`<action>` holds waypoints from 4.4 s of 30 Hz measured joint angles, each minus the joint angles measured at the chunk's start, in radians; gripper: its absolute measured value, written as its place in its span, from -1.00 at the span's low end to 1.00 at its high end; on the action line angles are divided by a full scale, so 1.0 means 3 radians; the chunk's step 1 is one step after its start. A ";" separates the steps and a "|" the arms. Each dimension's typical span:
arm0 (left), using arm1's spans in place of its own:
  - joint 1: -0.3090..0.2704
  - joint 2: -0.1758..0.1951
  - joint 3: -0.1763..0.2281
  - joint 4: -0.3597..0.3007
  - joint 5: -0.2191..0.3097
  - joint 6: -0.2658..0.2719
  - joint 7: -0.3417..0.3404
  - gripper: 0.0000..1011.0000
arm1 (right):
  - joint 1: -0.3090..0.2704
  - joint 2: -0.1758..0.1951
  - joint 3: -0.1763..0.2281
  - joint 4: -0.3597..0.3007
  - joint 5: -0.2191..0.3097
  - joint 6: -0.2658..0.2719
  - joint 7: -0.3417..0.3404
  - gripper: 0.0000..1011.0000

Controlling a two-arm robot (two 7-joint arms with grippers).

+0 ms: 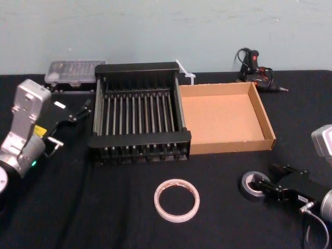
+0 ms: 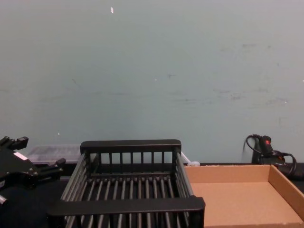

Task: Pick up the white tape and place it into the black box , Pick up the silver tape and place it into the brown box.

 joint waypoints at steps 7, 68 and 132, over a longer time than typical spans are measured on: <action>0.0000 0.0000 0.0000 0.0000 0.0000 0.0000 0.0000 0.98 | 0.0000 0.0000 0.0000 0.0000 0.0002 0.0000 -0.0001 -0.07; 0.0000 0.0000 0.0000 0.0000 0.0000 0.0000 0.0000 0.98 | -0.0165 0.0121 0.0136 -0.0233 0.0428 -0.0271 0.0123 -0.69; 0.0000 0.0000 0.0000 0.0000 0.0000 0.0000 0.0000 0.98 | 0.1189 -0.0344 -0.0344 0.0846 0.0431 -0.0202 -0.0010 -0.69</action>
